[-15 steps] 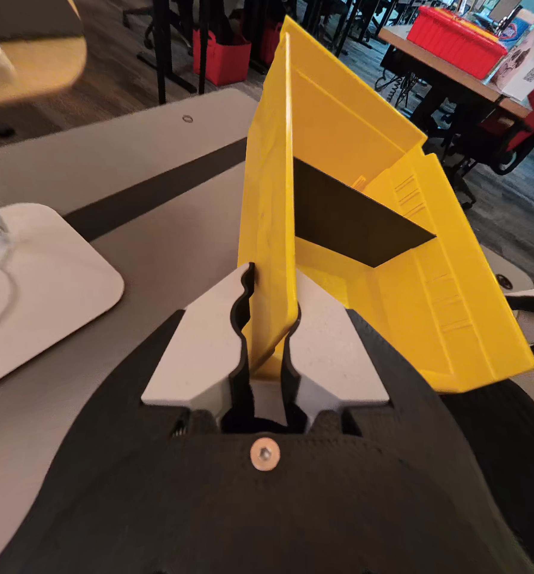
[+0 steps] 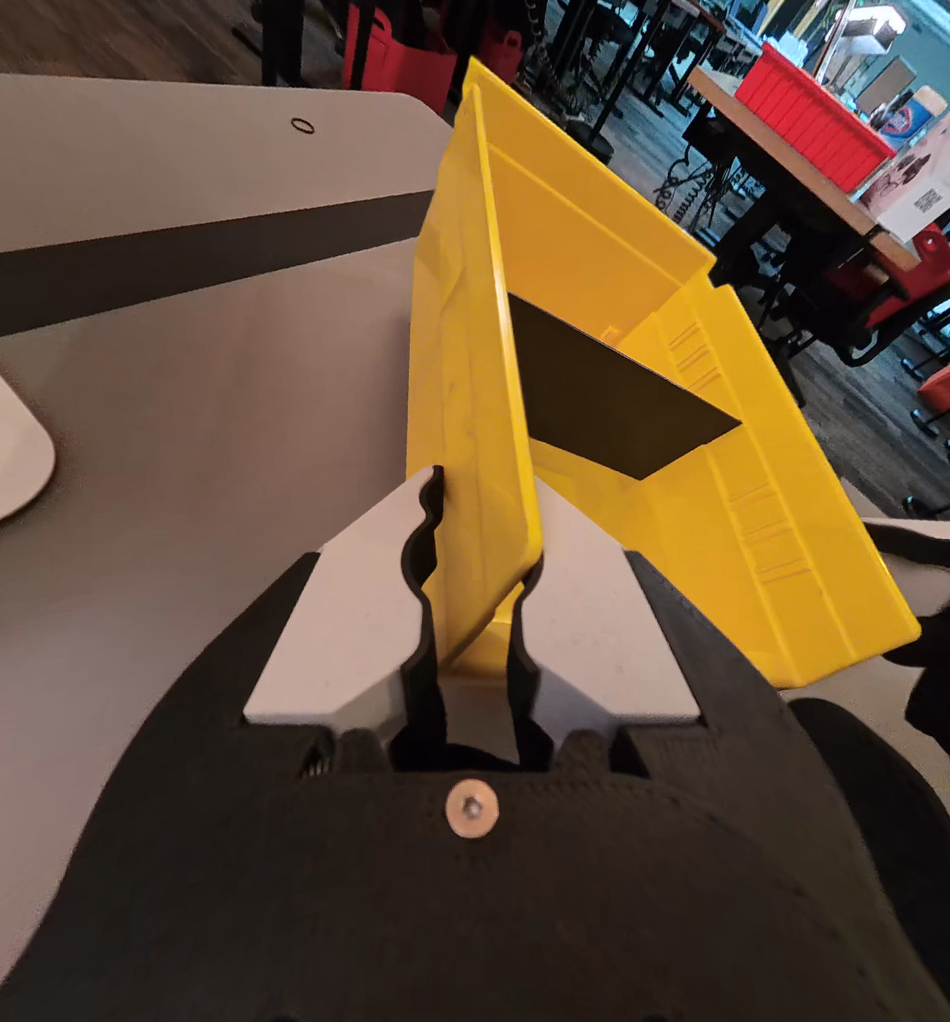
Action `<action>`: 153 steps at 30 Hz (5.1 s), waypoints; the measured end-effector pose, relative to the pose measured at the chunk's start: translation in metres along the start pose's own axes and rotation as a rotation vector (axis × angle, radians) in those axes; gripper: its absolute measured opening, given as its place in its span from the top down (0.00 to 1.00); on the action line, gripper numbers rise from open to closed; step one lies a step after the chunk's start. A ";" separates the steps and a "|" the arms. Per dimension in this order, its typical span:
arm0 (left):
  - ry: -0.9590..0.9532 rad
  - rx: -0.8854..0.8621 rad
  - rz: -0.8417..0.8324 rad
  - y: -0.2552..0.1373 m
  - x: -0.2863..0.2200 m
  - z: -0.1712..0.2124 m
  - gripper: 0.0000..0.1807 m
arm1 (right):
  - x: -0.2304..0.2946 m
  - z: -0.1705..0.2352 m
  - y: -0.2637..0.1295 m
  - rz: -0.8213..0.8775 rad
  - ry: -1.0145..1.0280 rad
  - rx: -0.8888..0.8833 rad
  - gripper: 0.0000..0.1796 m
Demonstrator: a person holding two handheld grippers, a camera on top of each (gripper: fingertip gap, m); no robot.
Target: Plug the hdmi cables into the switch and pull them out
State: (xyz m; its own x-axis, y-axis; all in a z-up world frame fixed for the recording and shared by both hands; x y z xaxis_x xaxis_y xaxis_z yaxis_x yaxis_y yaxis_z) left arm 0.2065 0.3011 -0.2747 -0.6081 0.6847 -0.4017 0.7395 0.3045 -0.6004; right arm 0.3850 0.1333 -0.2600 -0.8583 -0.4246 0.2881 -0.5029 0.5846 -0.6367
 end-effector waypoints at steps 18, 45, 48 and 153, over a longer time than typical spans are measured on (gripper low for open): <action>0.004 0.125 0.137 0.051 -0.074 0.012 0.59 | -0.117 -0.035 -0.010 0.223 -0.004 0.014 0.30; -0.015 0.050 0.352 0.055 -0.084 -0.027 0.59 | -0.178 -0.081 -0.039 0.352 -0.118 -0.044 0.38; 0.060 0.048 0.290 0.022 -0.074 -0.022 0.60 | -0.132 -0.100 -0.040 0.320 -0.230 -0.084 0.40; 1.135 1.328 -0.858 -0.347 0.301 0.050 0.93 | 0.127 -0.131 0.288 -0.433 -0.631 0.196 0.50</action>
State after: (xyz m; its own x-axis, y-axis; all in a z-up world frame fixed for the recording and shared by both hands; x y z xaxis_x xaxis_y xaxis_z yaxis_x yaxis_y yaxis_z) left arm -0.2480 0.3680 -0.2219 0.2107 0.8567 0.4709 -0.5897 0.4955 -0.6377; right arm 0.1177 0.3382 -0.3133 -0.3409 -0.9329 0.1165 -0.7017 0.1700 -0.6919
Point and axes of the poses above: each gripper's, where its closed fingertips meet, y out along the fingers, z out of its underside, x = y × z across the jaws, the point moved 8 cm from there along -y, back along the fingers, and after that the axes turned 15 degrees about x, right-handed, at the moved point
